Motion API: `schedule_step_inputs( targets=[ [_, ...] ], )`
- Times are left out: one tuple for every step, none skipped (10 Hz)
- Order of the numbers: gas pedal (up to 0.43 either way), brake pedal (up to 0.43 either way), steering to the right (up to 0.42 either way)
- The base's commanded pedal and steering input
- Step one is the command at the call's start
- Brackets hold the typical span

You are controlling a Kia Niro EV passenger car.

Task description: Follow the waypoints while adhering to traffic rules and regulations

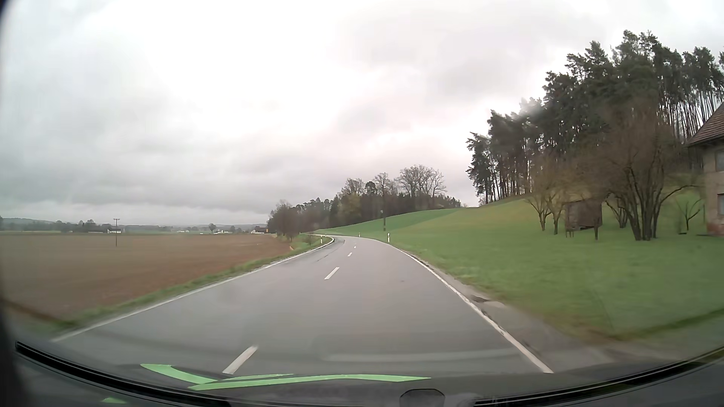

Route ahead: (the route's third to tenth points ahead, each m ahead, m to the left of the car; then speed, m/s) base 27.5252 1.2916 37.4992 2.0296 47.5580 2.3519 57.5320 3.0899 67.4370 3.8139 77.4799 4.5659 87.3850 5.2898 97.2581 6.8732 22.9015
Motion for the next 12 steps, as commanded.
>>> schedule_step_inputs(
  targets=[
    [0.118,0.0,-0.011],
    [0.11,0.0,-0.011],
    [0.098,0.0,-0.011],
    [0.11,0.0,-0.011],
    [0.11,0.0,-0.011],
    [0.13,0.0,-0.011],
    [0.13,0.0,-0.011],
    [0.138,0.0,-0.011],
    [0.138,0.0,-0.011],
    [0.138,0.0,-0.01],
    [0.13,0.0,-0.009],
    [0.118,0.0,-0.009]
  ],
)
